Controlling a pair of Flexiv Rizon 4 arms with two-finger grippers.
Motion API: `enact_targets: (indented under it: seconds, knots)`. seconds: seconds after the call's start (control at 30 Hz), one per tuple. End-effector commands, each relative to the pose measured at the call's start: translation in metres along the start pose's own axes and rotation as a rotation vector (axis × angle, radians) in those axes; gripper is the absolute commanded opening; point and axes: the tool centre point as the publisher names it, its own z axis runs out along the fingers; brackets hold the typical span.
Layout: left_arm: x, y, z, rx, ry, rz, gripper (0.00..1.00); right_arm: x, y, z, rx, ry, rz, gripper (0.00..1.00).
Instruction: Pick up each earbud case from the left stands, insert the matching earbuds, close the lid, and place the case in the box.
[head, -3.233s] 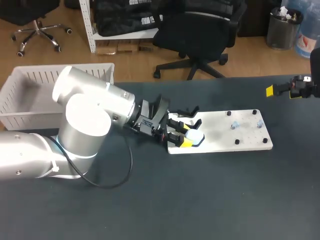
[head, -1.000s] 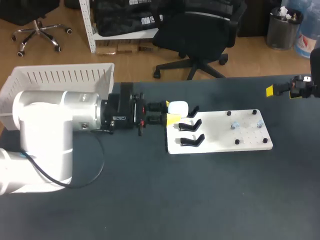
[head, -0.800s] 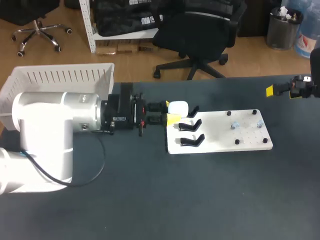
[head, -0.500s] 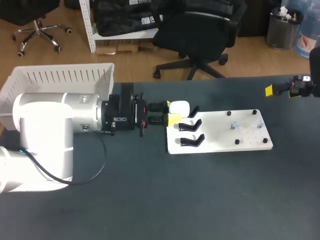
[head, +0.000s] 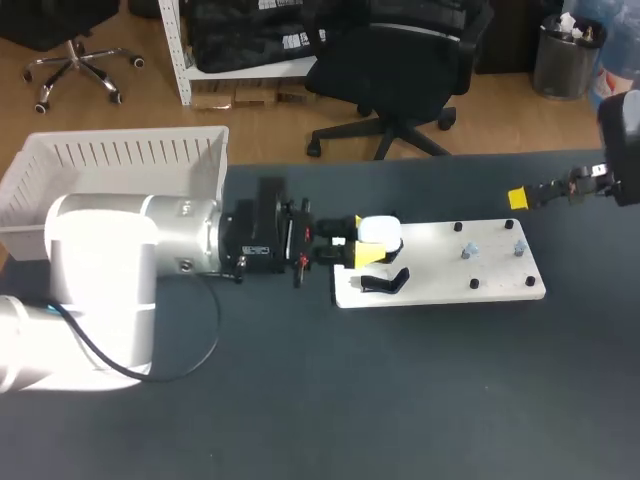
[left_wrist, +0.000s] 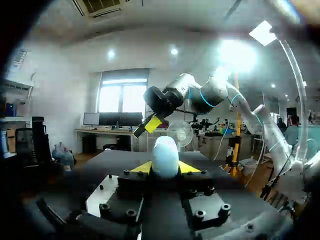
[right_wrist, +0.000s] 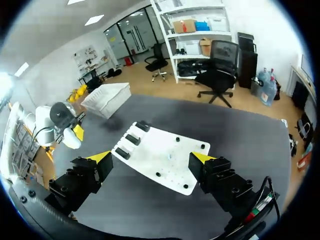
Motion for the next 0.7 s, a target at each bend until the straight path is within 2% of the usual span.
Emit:
enact_targets:
  seconds: [0.03,0.37,0.7]
  knots:
    - [0.002,0.006,0.008,0.037,0.007,0.009,0.0,0.007,0.029,-0.019,0.016,0.009,-0.017,1.0]
    - [0.007,0.003,0.01,0.045,0.009,0.019,0.0,0.007,0.072,-0.011,-0.011,0.088,-0.056,1.0]
    - [0.011,0.001,0.008,0.017,0.003,0.059,0.0,0.015,0.098,0.014,-0.02,0.182,-0.046,1.0]
